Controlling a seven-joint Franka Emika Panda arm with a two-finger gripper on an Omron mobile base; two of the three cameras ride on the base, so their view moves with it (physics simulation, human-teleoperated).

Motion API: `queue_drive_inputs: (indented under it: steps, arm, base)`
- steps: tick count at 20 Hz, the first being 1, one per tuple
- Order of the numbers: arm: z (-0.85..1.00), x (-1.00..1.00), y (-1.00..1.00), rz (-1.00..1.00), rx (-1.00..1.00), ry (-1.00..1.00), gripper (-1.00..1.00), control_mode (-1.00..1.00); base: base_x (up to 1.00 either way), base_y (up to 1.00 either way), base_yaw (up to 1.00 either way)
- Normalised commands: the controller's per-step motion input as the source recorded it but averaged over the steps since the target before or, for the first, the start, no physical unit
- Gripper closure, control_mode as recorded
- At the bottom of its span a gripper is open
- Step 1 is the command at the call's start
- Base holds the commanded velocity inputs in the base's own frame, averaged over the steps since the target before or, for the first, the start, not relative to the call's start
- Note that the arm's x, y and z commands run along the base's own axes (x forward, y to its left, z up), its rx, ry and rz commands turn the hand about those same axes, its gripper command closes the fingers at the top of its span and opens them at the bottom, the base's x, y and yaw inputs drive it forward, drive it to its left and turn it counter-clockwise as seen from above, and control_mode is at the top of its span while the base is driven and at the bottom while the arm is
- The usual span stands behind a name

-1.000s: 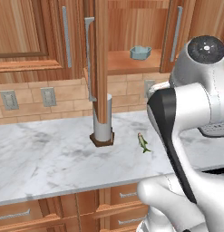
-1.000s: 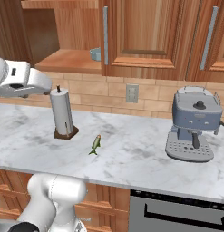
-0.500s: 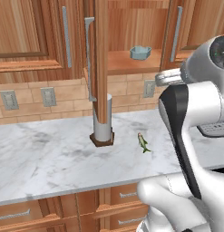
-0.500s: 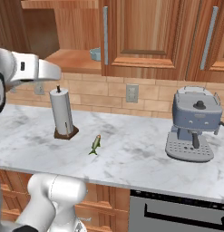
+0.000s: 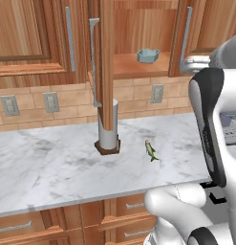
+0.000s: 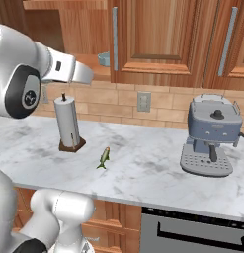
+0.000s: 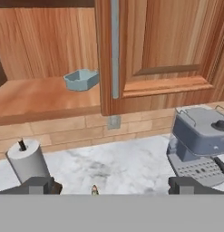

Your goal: Retrieve the tupperware from the cabinet, then place the raw meat into the tupperware to avoid contamination.

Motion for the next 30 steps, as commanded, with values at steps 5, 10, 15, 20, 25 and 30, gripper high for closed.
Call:
queue_drive_inputs:
  steps: [5,10,15,20,25,30]
  arm:
    - [0.21,0.32,-0.24,0.00,0.08,-0.04,-1.00,-1.00]
    - [0.00,0.42,-0.16,0.03,0.01,0.00,-1.00,-1.00]
    - [0.00,0.31,-0.08,0.00,0.00,0.00,-1.00,-1.00]
    - [-0.06,0.39,0.00,-0.01,0.00,0.00,-1.00,-1.00]
    - [-0.13,0.39,-0.03,-0.01,-0.01,-0.02,-1.00,-1.00]
    - [-0.13,0.41,-0.12,0.00,0.00,-0.01,-1.00,-1.00]
  base:
    - [0.00,0.00,0.00]
    - [0.00,0.00,0.00]
    - [0.00,0.00,0.00]
    - [0.00,0.00,0.00]
    - [0.00,0.00,0.00]
    - [0.00,0.00,0.00]
